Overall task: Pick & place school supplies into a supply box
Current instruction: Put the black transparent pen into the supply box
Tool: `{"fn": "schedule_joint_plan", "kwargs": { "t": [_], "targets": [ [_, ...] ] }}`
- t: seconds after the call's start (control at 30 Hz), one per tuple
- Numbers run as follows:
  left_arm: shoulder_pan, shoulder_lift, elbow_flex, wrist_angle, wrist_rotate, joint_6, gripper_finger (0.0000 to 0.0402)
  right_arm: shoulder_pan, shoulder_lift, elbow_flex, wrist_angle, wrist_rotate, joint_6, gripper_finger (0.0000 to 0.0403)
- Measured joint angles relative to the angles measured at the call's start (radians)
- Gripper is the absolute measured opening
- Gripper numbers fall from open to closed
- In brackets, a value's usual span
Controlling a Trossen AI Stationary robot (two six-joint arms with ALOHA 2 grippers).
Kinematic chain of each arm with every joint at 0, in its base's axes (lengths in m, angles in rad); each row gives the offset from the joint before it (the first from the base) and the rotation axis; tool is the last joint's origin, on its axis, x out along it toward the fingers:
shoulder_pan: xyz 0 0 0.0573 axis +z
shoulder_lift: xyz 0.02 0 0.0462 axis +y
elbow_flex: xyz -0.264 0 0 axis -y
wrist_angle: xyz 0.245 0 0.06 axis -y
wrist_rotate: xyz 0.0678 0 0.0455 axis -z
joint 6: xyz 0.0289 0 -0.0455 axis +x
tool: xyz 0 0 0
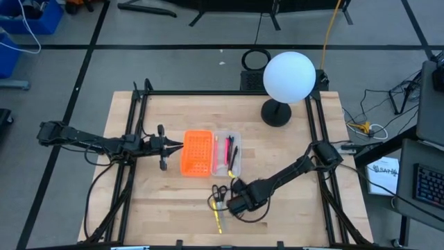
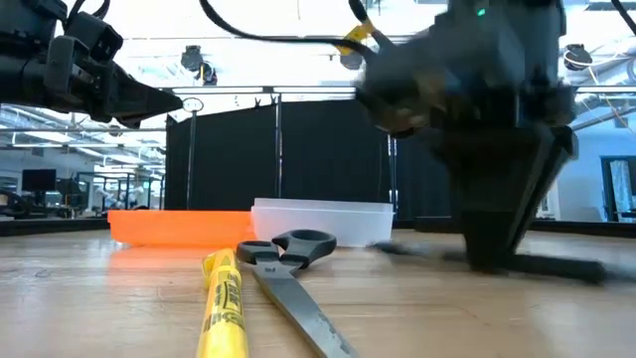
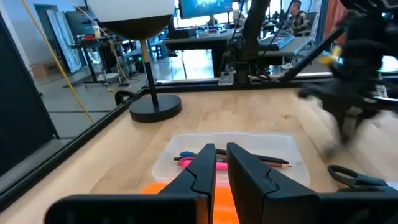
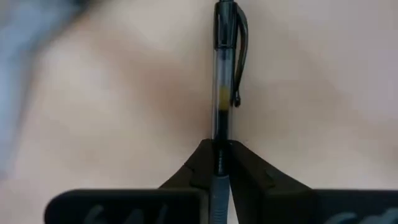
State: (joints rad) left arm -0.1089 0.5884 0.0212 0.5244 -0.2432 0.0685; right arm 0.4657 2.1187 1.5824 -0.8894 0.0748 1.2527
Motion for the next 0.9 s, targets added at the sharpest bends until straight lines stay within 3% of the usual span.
{"fn": "schedule_joint_plan", "kwargs": {
  "t": [0.3, 0.5, 0.73, 0.9],
  "targets": [
    [-0.001, 0.000, 0.000, -0.022, 0.011, -0.004, 0.0049, -0.023, -0.203, 0.003, 0.071, 0.206, 0.031, 0.0021],
    [-0.001, 0.000, 0.000, -0.028, 0.016, -0.005, 0.0049, -0.148, -0.300, 0.006, 0.148, 0.398, -0.048, 0.0021],
    [-0.001, 0.000, 0.000, -0.029, 0.016, -0.023, 0.0049, -0.332, -0.286, 0.006, 0.288, 0.288, -0.155, 0.0025],
    [-0.001, 0.000, 0.000, -0.050, 0.015, -0.022, 0.0049, -0.393, -0.261, -0.090, 0.474, 0.177, -0.159, 0.0021]
  ]
}}
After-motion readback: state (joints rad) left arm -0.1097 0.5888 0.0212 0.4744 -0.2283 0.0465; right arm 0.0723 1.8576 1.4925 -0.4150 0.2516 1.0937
